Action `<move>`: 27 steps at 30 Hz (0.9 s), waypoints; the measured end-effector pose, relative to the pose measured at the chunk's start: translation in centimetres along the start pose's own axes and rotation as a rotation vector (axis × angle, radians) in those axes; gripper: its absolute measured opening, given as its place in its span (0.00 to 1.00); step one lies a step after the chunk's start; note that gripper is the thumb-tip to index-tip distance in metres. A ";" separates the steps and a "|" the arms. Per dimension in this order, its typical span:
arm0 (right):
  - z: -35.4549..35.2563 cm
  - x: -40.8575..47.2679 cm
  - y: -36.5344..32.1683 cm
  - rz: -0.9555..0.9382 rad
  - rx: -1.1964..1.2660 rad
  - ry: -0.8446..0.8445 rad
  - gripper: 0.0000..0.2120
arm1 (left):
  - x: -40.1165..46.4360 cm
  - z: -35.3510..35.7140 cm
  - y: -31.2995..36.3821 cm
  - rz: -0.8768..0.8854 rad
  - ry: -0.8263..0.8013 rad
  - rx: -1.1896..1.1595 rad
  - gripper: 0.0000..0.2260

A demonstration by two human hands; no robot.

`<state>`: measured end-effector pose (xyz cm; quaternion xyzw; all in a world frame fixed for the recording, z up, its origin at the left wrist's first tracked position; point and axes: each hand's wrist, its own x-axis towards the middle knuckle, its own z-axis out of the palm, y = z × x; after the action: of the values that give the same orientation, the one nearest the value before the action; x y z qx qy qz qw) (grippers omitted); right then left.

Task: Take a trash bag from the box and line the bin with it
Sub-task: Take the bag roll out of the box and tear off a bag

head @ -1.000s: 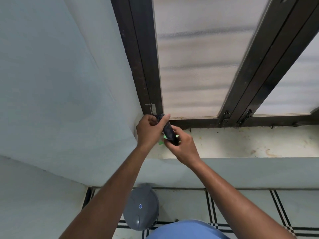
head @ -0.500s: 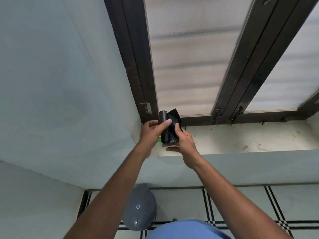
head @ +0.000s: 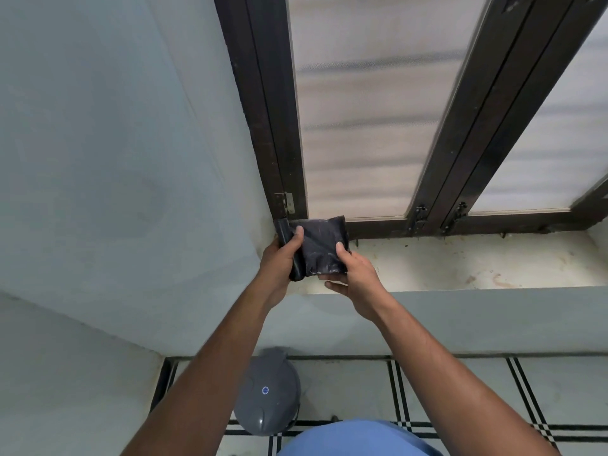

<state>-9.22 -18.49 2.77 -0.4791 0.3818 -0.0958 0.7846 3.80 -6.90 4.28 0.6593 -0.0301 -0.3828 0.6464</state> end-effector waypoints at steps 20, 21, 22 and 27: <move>-1.8 0.4 -7.0 -0.323 -0.738 -0.116 0.18 | -2.7 -0.8 0.5 0.022 -0.162 0.122 0.25; -2.0 0.5 -7.1 -0.325 -0.750 -0.120 0.19 | -2.7 -1.0 0.3 0.045 -0.153 0.136 0.24; -2.3 0.6 -7.1 -0.326 -0.756 -0.115 0.20 | -2.7 -1.2 0.2 0.057 -0.143 0.144 0.23; -3.6 0.6 -8.0 -0.306 -1.163 0.078 0.42 | -2.3 -1.5 0.1 0.018 -0.164 0.167 0.21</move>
<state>-9.54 -25.45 8.13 -0.8753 0.3266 -0.0007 0.3567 3.04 -4.41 5.23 0.6771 -0.1207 -0.4256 0.5881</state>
